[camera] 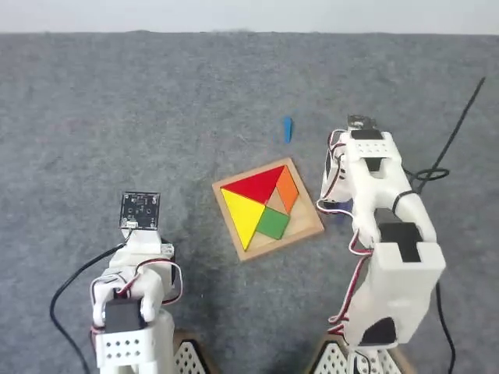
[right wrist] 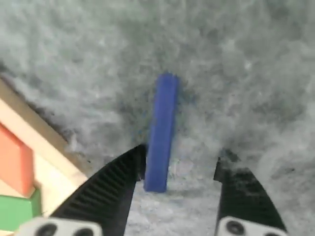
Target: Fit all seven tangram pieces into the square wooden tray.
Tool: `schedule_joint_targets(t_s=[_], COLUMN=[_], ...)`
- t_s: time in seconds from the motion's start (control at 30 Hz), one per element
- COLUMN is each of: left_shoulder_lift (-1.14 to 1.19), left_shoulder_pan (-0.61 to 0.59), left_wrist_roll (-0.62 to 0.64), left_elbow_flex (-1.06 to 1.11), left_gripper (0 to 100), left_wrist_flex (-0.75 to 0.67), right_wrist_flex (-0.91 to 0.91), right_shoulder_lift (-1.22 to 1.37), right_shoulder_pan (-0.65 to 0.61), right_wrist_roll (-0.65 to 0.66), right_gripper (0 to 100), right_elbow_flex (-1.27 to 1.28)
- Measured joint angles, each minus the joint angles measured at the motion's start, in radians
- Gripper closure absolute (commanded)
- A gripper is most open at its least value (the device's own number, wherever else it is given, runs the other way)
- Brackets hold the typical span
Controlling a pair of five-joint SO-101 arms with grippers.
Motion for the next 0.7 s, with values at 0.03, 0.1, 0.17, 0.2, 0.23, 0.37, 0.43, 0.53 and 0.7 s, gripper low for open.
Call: schedule_joint_targets(t_s=[0.03,0.1,0.17,0.2,0.23,0.37,0.43,0.53,0.7], left_shoulder_lift=[0.000,0.000,0.000,0.000,0.000,0.000,0.000,0.000,0.000], left_shoulder_pan=[0.000,0.000,0.000,0.000,0.000,0.000,0.000,0.000,0.000], left_wrist_roll=[0.000,0.000,0.000,0.000,0.000,0.000,0.000,0.000,0.000], left_elbow_flex=[0.000,0.000,0.000,0.000,0.000,0.000,0.000,0.000,0.000], left_gripper=[98,98,98,98,98,98,98,98,98], left_wrist_flex=[0.000,0.000,0.000,0.000,0.000,0.000,0.000,0.000,0.000], right_wrist_flex=[0.000,0.000,0.000,0.000,0.000,0.044,0.089,0.149,0.181], right_shoulder_lift=[0.000,0.000,0.000,0.000,0.000,-0.015,-0.061,-0.135,-0.164], right_shoulder_pan=[0.000,0.000,0.000,0.000,0.000,0.000,0.003,0.000,0.000], right_wrist_roll=[0.000,0.000,0.000,0.000,0.002,0.037,0.049,0.086,0.172], right_gripper=[77.2,76.8,76.8,76.8,76.8,76.8,76.8,77.0,77.0], right_elbow_flex=[-0.002,-0.002,-0.002,-0.002,-0.002,-0.023,-0.055,-0.095,-0.107])
